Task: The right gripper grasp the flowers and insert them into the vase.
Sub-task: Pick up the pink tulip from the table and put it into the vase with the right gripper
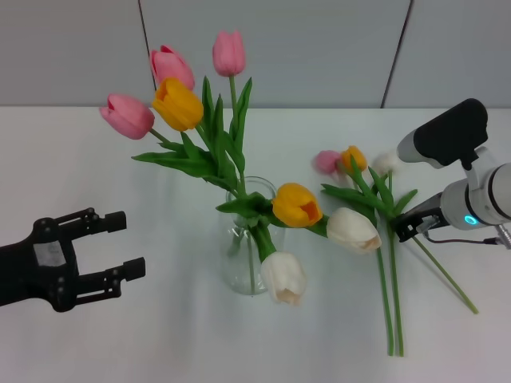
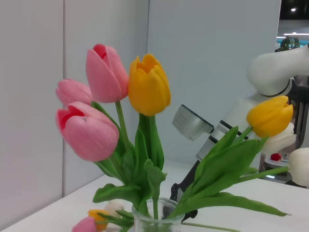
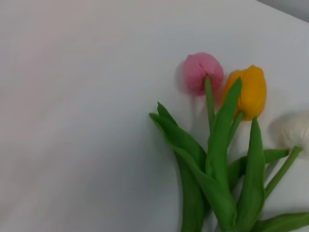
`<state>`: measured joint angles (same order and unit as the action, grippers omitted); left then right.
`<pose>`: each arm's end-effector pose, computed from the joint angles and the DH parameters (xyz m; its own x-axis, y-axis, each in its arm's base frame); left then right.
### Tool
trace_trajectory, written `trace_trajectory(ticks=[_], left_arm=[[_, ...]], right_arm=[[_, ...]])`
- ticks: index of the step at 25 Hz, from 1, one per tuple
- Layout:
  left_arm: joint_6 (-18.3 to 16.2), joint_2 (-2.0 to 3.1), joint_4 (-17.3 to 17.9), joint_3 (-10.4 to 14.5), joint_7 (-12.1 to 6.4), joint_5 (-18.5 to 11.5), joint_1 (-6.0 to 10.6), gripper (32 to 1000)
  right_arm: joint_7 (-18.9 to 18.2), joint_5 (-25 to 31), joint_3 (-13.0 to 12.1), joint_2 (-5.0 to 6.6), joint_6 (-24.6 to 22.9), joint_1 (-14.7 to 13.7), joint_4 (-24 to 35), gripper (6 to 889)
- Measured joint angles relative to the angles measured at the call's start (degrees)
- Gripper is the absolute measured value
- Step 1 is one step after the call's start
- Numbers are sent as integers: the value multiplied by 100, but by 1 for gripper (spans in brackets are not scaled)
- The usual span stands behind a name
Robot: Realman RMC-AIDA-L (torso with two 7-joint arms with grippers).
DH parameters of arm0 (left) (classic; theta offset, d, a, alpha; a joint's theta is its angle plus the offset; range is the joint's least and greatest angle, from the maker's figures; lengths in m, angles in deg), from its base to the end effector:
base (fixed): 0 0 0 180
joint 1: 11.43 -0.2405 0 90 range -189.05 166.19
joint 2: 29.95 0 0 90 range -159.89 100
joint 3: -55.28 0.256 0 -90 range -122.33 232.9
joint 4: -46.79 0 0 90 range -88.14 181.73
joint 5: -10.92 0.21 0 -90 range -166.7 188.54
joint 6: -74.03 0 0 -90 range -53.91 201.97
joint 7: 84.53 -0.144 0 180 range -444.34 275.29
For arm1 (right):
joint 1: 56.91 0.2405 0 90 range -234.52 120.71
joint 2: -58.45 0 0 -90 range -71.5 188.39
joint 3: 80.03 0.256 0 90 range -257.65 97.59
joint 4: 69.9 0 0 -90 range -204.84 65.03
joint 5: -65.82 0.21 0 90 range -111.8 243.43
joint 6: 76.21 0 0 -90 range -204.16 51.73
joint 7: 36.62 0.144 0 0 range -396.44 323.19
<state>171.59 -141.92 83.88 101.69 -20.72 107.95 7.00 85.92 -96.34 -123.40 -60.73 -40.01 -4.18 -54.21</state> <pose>-0.3029 0.2812 0.0534 0.8010 0.1163 0.5872 0.3320 -0.9026 -0.2742 0.2892 0.4230 -0.0572 0.7004 -0.7138 -0.0028 -0.5483 -0.5355 -0.6423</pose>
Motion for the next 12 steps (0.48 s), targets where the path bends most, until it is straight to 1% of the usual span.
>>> trace_trajectory(ticks=[3,4,5,6,7,9,11,12], left_arm=[[0,1,0,-5,-6,0,-49,799],[0,4,0,-8,-7,0,-57,799],[0,8,0,-9,-8,0,-65,799],[0,14,0,-9,-8,0,-69,799],[0,18,0,-9,-9,0,-71,799],[0,22,0,-9,-10,0,-78,799],[0,26,0,-8,-10,-1,-100,799],[0,33,0,-9,-10,-4,-113,799]], right_arm=[[-224,303,-33,0,-6,-45,17,46],[-368,478,-36,0,0,-74,32,40],[-589,760,-37,0,32,-143,91,34],[-589,760,-37,0,32,-143,91,27],[-761,962,-38,0,90,-221,182,21],[-944,1156,-40,0,166,-299,260,21],[-1249,1492,-43,0,321,-426,388,22],[-1249,1492,-43,0,321,-426,388,22]])
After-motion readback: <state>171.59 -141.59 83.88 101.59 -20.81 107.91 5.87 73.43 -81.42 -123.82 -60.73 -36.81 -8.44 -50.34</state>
